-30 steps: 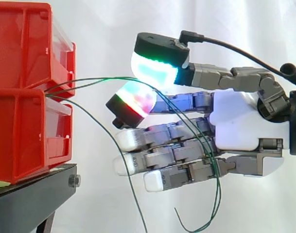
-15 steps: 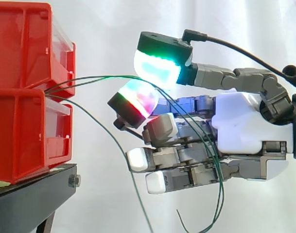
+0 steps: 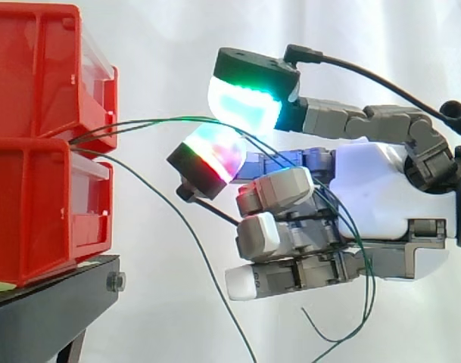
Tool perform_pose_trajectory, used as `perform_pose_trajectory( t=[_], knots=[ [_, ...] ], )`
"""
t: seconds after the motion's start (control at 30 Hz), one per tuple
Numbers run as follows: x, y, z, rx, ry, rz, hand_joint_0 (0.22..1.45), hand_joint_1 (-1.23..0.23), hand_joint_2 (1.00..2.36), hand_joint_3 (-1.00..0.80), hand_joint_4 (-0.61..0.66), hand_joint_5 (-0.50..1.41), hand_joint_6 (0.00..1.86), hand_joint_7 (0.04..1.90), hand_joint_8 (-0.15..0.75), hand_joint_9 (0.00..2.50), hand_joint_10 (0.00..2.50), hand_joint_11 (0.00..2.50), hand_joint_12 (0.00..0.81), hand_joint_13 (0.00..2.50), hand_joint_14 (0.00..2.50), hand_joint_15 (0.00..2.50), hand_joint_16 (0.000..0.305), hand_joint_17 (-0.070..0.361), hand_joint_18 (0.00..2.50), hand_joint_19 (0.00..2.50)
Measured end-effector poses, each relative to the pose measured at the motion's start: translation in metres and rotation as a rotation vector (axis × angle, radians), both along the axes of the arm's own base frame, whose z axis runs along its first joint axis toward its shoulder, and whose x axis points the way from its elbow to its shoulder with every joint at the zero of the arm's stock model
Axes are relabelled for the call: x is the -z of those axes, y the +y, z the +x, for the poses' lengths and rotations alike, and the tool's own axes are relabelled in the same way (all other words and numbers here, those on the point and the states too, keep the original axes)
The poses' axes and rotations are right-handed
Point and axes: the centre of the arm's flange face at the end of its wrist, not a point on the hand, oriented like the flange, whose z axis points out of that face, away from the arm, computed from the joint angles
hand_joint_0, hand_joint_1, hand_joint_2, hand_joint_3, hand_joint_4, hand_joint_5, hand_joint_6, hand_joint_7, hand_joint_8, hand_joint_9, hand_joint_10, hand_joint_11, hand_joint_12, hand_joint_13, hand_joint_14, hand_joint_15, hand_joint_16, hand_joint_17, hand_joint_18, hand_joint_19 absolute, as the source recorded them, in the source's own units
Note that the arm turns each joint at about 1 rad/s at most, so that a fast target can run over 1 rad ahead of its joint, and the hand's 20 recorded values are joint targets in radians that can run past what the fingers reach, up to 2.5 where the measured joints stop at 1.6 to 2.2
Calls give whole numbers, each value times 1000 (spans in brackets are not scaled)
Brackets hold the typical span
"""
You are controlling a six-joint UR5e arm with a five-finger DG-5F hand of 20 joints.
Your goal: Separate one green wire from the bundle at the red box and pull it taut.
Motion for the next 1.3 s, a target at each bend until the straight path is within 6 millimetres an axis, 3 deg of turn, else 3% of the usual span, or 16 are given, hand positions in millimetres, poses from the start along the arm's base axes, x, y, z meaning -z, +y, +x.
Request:
perform_pose_trajectory(
  t=[0.13, 0.27, 0.43, 0.5, 0.53, 0.57, 0.6, 0.63, 0.77, 1.03, 1.27, 1.3],
  knots=[
    [0, -5, -1, 4, 9, -6, 624, -769, 1025, -149, -75, -172, 894, 1122, 317, 948, 558, 1523, 374, 1249, 19, 1139, 49, 109, 837, 388],
    [1, -7, -1, 5, 16, -20, 632, -772, 1024, -165, -69, -174, 894, 1109, 318, 874, 957, 1443, 364, 1371, 10, 1340, 47, 105, 832, 375],
    [0, -5, 0, 3, 21, -47, 635, -773, 1024, -171, -61, -175, 894, 1096, 326, 872, 992, 1397, 382, 1377, 10, 1324, 45, 102, 831, 348],
    [0, -4, 0, 2, 21, -51, 634, -773, 1025, -167, -62, -175, 892, 1102, 335, 904, 883, 1375, 412, 1306, 20, 1131, 43, 96, 815, 303],
    [0, -4, 0, 2, 21, -52, 633, -773, 1025, -164, -59, -174, 891, 1114, 336, 959, 524, 1422, 410, 1254, 22, 972, 42, 94, 812, 276],
    [0, -3, 0, 1, 21, -52, 632, -774, 1025, -158, -58, -174, 892, 1113, 344, 986, 343, 1434, 405, 1228, 23, 885, 41, 93, 805, 265],
    [0, -2, 0, 1, 21, -53, 631, -775, 1026, -147, -61, -172, 892, 1119, 347, 999, 5, 1347, 388, 1140, 21, 685, 40, 91, 795, 233],
    [0, -2, 0, 0, 21, -53, 633, -777, 1026, -136, -65, -171, 892, 1127, 333, 893, 15, 1016, 371, 1066, 17, 473, 39, 89, 789, 182],
    [0, 0, 0, -2, 22, -56, 631, -782, 1027, -119, -68, -167, 892, 1128, 283, 736, 9, 419, 341, 875, 4, 128, 36, 80, 712, 65],
    [0, 2, 0, -3, 30, -75, 635, -797, 1026, -124, -90, -163, 891, 1129, 262, 588, 3, 105, 292, 601, 0, 0, 36, 81, 620, 0],
    [0, 2, 0, -2, 33, -84, 637, -796, 1024, -129, -80, -165, 890, 1134, 305, 741, 13, 501, 297, 647, 2, 77, 36, 80, 633, 46],
    [1, 2, 0, -2, 33, -84, 636, -795, 1025, -125, -82, -165, 890, 1144, 304, 795, 12, 681, 305, 686, 5, 146, 36, 80, 636, 70]
  ],
)
